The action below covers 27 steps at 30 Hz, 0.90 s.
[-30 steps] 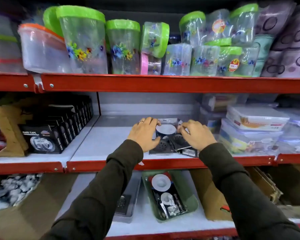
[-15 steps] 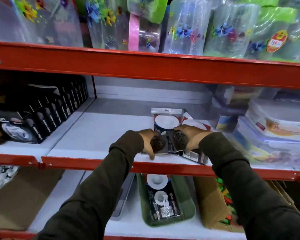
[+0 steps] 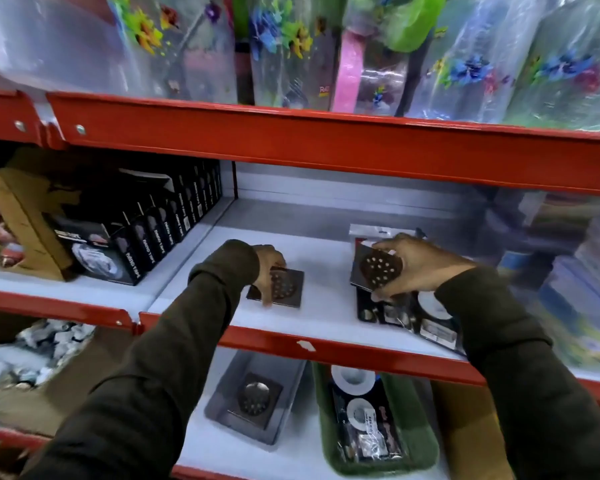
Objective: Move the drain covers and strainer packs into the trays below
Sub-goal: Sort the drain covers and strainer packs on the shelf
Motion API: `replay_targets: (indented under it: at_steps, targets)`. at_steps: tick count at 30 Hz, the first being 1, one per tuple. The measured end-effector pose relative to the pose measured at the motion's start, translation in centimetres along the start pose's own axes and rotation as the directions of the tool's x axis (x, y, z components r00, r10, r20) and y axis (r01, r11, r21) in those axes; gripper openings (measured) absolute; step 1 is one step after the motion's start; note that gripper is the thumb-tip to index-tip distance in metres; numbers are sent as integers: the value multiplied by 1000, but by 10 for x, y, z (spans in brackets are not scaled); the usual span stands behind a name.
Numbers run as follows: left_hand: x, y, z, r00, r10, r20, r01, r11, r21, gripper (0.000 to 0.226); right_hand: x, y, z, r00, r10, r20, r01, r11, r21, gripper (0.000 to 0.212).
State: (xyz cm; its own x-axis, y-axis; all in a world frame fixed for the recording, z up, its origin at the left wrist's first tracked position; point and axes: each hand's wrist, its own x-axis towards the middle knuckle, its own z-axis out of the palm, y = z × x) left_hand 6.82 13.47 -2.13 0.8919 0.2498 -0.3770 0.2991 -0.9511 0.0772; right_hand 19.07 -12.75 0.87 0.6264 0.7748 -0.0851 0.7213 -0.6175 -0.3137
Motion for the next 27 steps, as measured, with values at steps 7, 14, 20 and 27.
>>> replay_targets:
  at_steps: [7, 14, 20, 27]
  targets:
    - [9, -48, 14, 998, 48, 29, -46, 996, -80, 97, 34, -52, 22, 999, -17, -38, 17, 1000, 9, 98]
    - [-26, -107, 15, 921, 90, -378, -281, 827, -487, 77, 62, -95, 56, 1000, -2, -8, 2, 1000, 27, 88]
    - [-19, -123, 32, 712, -44, -701, -205, 942, -266, 68, 89, -138, 102, 995, -25, 92, 23, 999, 22, 75]
    - [-14, -124, 38, 693, -50, -719, -156, 964, -217, 63, 92, -145, 113, 996, 14, 89, -20, 998, 62, 86]
